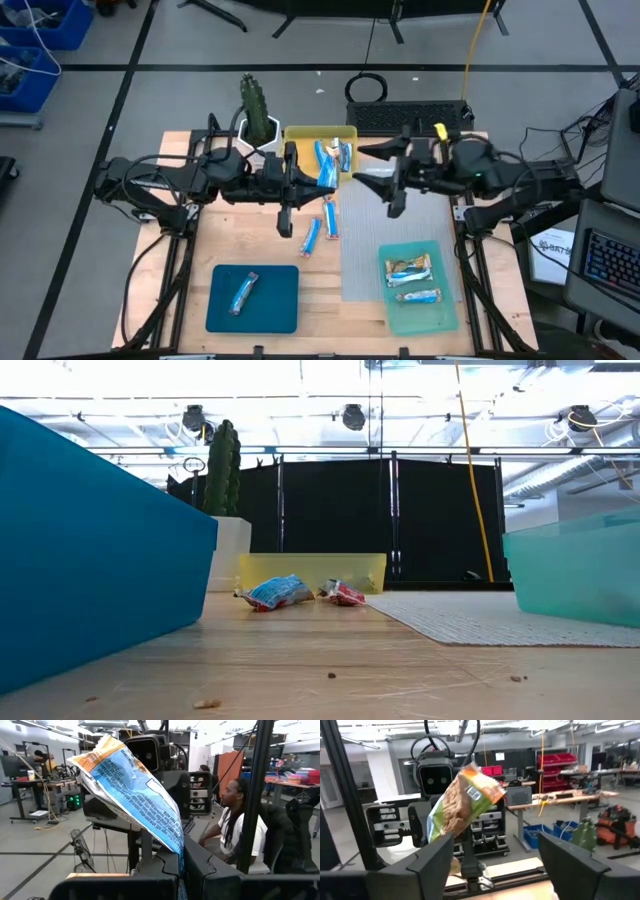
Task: Pick and place Granola Bars by type
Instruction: Put the yellow granola bar into the green bin
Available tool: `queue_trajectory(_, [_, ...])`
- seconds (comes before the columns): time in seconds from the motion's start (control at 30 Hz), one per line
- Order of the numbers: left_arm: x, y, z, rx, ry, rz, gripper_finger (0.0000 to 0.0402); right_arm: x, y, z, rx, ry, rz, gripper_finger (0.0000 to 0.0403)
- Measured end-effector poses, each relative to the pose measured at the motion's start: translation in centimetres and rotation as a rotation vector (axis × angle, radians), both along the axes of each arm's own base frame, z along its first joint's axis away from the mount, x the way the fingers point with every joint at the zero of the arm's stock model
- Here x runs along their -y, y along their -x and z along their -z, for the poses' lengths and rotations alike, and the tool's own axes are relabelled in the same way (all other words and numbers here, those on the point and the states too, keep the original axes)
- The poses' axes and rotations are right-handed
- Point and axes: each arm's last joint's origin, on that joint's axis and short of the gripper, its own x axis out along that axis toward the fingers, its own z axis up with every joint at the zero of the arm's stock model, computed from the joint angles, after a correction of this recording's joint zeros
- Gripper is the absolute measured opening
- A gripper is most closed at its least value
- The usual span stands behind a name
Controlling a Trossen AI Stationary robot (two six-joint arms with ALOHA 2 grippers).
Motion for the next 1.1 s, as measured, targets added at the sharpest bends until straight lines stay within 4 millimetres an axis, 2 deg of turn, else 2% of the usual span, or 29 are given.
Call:
queue_trajectory(0.13, [-0.1, 0.0, 0.2, -0.016, -0.010, -0.024, 0.0005, -0.2, -1.6, 0.4, -0.021, -0.013, -0.021, 0.0316])
queue_trajectory(0.3, [-0.2, -0.1, 0.5, -0.050, -0.060, -0.064, 0.0005, -0.4, -2.7, 0.6, 0.001, -0.036, -0.057, 0.0350])
queue_trajectory(0.7, [-0.4, -0.3, 1.4, -0.131, -0.119, -0.140, 0.0005, -0.5, -4.8, 1.5, 0.016, -0.036, -0.042, 0.0354])
queue_trajectory(0.87, [-0.3, -0.3, 1.5, -0.136, -0.119, -0.121, 0.0005, 0.0, -5.4, 2.0, 0.001, -0.048, -0.024, 0.0311])
queue_trajectory(1.1, [-0.3, -0.3, 1.4, -0.133, -0.116, -0.121, 0.0005, 0.1, -5.2, 1.8, 0.007, -0.013, -0.016, 0.0199])
